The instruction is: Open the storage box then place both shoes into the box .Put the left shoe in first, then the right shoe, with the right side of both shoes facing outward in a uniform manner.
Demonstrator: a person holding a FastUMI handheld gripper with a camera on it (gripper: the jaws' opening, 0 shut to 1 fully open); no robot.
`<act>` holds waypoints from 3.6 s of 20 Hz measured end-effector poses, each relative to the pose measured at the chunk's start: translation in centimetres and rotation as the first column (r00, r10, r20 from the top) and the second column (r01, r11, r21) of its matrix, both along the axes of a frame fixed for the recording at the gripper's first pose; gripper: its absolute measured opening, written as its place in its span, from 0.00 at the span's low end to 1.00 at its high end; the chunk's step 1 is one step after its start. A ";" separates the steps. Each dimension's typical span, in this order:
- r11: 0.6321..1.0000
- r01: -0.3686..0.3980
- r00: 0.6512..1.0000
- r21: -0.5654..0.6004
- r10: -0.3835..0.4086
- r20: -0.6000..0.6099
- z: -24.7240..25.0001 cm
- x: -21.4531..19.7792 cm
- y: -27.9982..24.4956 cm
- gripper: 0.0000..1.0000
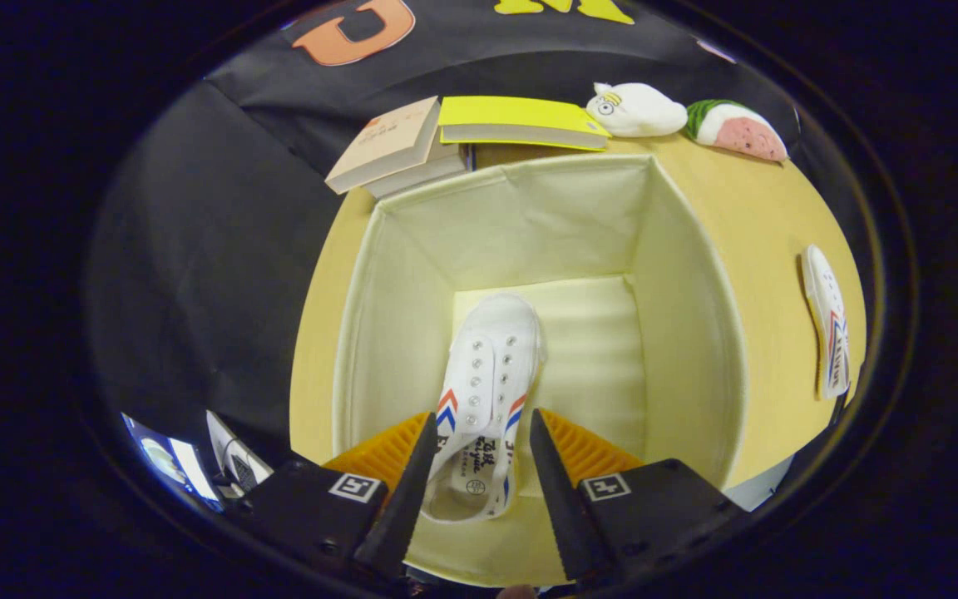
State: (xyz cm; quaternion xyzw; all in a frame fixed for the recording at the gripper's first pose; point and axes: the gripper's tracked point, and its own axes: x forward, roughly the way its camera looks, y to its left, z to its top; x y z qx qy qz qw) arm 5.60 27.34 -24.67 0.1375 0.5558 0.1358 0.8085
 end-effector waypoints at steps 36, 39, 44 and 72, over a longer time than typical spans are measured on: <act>0.975 0.114 0.993 -0.189 -0.111 0.028 -12.9 2.0 -46.1 0.97; 0.980 0.110 0.993 -0.168 -0.116 -0.023 -14.5 3.2 -46.5 0.97; 0.994 0.037 0.993 -0.099 -0.047 -0.106 -15.9 3.6 -45.2 0.91; 0.969 0.221 0.975 0.110 -0.221 -0.014 7.0 -4.6 -22.6 0.06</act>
